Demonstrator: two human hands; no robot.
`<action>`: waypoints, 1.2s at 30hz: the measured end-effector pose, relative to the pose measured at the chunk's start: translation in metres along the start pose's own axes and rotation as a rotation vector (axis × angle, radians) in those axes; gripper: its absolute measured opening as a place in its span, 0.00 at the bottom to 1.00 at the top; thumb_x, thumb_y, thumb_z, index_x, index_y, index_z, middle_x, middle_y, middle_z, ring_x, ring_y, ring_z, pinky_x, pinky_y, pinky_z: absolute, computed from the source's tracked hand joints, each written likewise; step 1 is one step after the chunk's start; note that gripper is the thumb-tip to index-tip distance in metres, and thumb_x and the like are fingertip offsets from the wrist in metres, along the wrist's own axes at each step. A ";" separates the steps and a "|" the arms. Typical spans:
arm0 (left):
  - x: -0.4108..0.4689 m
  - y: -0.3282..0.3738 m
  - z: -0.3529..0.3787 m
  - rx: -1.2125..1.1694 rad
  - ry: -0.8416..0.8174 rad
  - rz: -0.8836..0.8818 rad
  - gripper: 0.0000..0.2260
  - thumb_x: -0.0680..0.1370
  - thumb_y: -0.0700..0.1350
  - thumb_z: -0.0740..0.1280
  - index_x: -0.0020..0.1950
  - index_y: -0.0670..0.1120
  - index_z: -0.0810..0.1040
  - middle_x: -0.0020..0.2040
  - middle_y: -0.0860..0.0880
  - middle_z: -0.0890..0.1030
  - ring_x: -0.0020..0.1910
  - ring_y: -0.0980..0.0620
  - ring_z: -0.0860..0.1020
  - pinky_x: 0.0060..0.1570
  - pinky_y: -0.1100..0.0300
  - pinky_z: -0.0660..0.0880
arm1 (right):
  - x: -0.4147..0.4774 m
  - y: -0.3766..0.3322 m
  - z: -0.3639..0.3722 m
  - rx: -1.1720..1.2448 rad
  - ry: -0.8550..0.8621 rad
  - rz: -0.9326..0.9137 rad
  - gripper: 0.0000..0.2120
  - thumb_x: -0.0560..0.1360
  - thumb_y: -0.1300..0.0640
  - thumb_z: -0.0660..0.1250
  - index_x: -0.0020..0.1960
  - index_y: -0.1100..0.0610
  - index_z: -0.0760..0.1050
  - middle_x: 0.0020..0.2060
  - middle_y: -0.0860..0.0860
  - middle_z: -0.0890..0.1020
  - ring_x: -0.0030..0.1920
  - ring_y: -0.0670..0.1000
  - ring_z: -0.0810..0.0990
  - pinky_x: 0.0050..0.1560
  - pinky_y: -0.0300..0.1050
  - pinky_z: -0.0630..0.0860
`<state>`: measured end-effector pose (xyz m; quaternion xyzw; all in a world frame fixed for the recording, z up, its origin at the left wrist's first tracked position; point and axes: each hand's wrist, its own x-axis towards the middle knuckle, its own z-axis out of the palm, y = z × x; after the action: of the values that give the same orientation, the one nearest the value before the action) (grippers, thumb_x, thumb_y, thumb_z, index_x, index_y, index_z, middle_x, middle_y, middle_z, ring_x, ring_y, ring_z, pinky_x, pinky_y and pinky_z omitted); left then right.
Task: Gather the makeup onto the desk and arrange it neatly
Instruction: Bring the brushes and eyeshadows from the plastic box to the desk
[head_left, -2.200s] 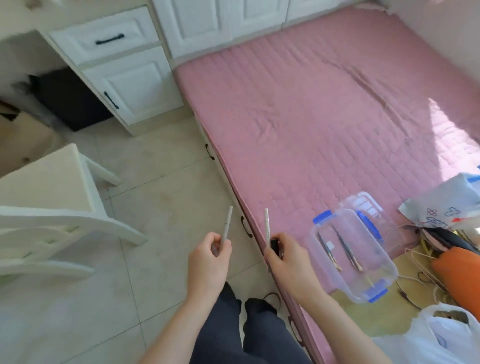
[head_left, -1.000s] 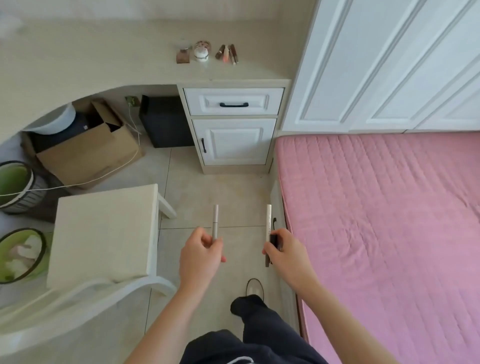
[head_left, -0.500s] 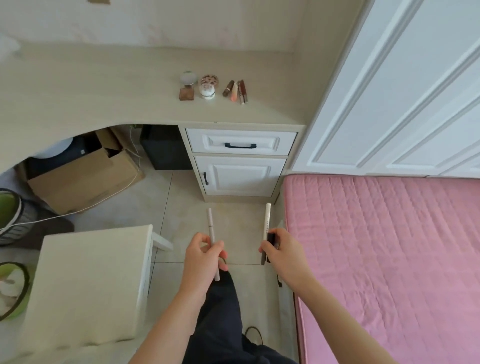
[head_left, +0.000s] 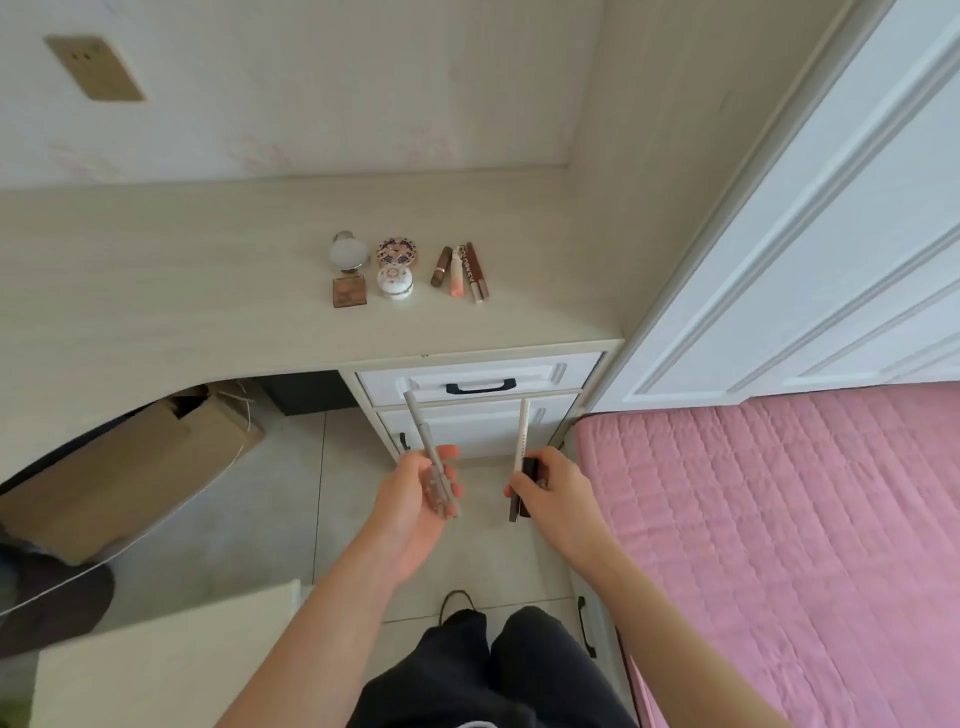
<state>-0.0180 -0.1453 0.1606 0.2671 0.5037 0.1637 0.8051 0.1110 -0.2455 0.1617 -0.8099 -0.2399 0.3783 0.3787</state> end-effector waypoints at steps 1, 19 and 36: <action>0.008 0.007 0.004 -0.007 -0.009 -0.011 0.13 0.77 0.38 0.55 0.53 0.40 0.78 0.41 0.46 0.70 0.40 0.49 0.71 0.39 0.57 0.68 | 0.009 -0.004 0.000 0.001 0.006 0.002 0.03 0.75 0.61 0.64 0.48 0.58 0.75 0.32 0.44 0.77 0.28 0.38 0.75 0.30 0.31 0.72; 0.167 0.088 0.105 0.399 0.150 0.221 0.08 0.71 0.42 0.74 0.42 0.39 0.79 0.30 0.46 0.77 0.29 0.51 0.76 0.31 0.60 0.75 | 0.201 -0.059 -0.062 -0.014 -0.003 0.010 0.02 0.75 0.61 0.63 0.48 0.57 0.74 0.34 0.48 0.83 0.37 0.44 0.81 0.38 0.36 0.75; 0.310 0.122 0.189 1.129 0.277 0.233 0.16 0.70 0.56 0.73 0.45 0.46 0.72 0.39 0.50 0.78 0.36 0.52 0.79 0.35 0.57 0.76 | 0.355 -0.052 -0.084 -0.174 -0.061 0.160 0.05 0.77 0.59 0.63 0.53 0.56 0.71 0.45 0.51 0.80 0.35 0.45 0.77 0.33 0.33 0.71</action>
<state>0.2883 0.0676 0.0751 0.6838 0.5806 -0.0087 0.4419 0.3852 -0.0109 0.0863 -0.8443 -0.2180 0.4097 0.2680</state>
